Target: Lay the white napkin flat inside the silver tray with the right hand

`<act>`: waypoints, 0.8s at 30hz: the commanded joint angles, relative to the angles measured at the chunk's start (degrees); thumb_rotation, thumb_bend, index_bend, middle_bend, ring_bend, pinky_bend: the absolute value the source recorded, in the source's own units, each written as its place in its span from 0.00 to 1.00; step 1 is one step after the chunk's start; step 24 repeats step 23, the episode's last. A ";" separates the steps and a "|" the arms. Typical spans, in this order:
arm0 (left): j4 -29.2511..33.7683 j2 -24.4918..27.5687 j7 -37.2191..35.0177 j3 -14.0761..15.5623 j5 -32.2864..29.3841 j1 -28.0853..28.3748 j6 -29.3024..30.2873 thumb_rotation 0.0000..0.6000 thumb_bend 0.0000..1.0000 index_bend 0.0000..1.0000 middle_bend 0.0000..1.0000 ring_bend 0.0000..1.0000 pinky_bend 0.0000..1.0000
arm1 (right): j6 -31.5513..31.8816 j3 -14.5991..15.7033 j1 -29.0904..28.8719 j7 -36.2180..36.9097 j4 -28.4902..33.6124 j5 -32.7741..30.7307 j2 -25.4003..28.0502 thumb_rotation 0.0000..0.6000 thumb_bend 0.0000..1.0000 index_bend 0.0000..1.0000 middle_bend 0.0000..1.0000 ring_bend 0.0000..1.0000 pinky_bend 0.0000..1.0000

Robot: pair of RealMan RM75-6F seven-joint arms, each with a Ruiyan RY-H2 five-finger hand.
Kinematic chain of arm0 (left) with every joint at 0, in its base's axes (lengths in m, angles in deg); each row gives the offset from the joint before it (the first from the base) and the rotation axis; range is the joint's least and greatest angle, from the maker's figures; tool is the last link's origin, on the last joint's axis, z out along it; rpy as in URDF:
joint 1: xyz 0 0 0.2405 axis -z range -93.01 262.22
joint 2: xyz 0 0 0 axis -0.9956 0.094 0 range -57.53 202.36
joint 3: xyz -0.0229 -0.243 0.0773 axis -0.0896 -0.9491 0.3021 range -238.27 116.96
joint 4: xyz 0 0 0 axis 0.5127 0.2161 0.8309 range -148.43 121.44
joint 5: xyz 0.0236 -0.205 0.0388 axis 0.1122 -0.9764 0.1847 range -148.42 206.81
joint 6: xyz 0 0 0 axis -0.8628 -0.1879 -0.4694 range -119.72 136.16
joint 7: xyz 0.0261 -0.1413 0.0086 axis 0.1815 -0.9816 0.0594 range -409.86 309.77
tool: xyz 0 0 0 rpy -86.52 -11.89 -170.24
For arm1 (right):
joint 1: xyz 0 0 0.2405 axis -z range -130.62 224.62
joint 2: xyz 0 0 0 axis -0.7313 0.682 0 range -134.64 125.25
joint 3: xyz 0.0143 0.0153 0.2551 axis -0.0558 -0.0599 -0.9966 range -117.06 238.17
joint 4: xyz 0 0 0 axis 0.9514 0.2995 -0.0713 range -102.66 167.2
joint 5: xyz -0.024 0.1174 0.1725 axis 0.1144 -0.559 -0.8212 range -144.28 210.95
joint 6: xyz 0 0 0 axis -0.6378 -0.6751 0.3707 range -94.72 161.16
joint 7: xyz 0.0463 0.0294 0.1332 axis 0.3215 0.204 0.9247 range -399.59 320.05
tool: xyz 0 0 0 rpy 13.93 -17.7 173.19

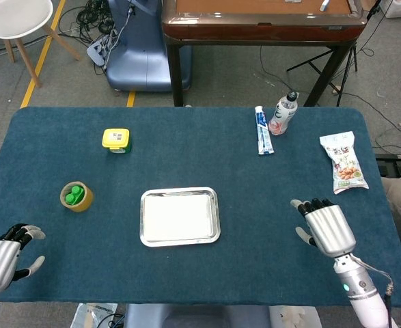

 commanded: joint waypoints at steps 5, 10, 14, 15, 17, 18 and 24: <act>-0.58 0.08 -0.60 -0.15 -0.98 -0.21 0.02 1.00 0.23 0.41 0.35 0.23 0.48 | 6.78 1.60 7.02 6.23 -2.03 2.15 -0.42 1.00 0.21 0.34 0.56 0.46 0.54; -1.44 -0.15 -0.97 -0.71 -2.85 -0.10 -0.73 1.00 0.23 0.41 0.35 0.23 0.48 | 8.89 1.53 9.40 10.64 -4.23 3.94 0.19 1.00 0.21 0.34 0.56 0.46 0.53; -1.90 -0.89 -0.97 -0.74 -2.26 0.09 -0.54 1.00 0.23 0.41 0.35 0.23 0.48 | 9.20 0.72 10.53 13.12 -6.10 3.54 0.37 1.00 0.21 0.34 0.56 0.46 0.53; -2.03 -1.06 -0.87 -0.72 -2.12 0.15 -0.54 1.00 0.23 0.41 0.35 0.23 0.48 | 9.09 0.62 10.75 13.59 -6.45 3.40 0.53 1.00 0.21 0.34 0.56 0.45 0.53; -2.25 -1.40 -0.70 -0.67 -1.84 0.39 -0.78 1.00 0.23 0.41 0.35 0.23 0.48 | 8.72 0.36 11.11 14.95 -6.46 3.13 1.32 1.00 0.21 0.34 0.56 0.45 0.53; -2.30 -1.55 -0.71 -0.68 -1.79 0.51 -0.93 1.00 0.23 0.41 0.35 0.23 0.48 | 8.97 0.09 11.30 15.54 -6.53 3.20 1.52 1.00 0.21 0.34 0.56 0.45 0.53; -2.67 -2.16 -1.07 -0.29 -1.29 1.39 -2.49 1.00 0.23 0.41 0.35 0.23 0.48 | 7.98 -0.92 11.93 17.85 -7.15 2.19 2.26 1.00 0.21 0.34 0.56 0.45 0.53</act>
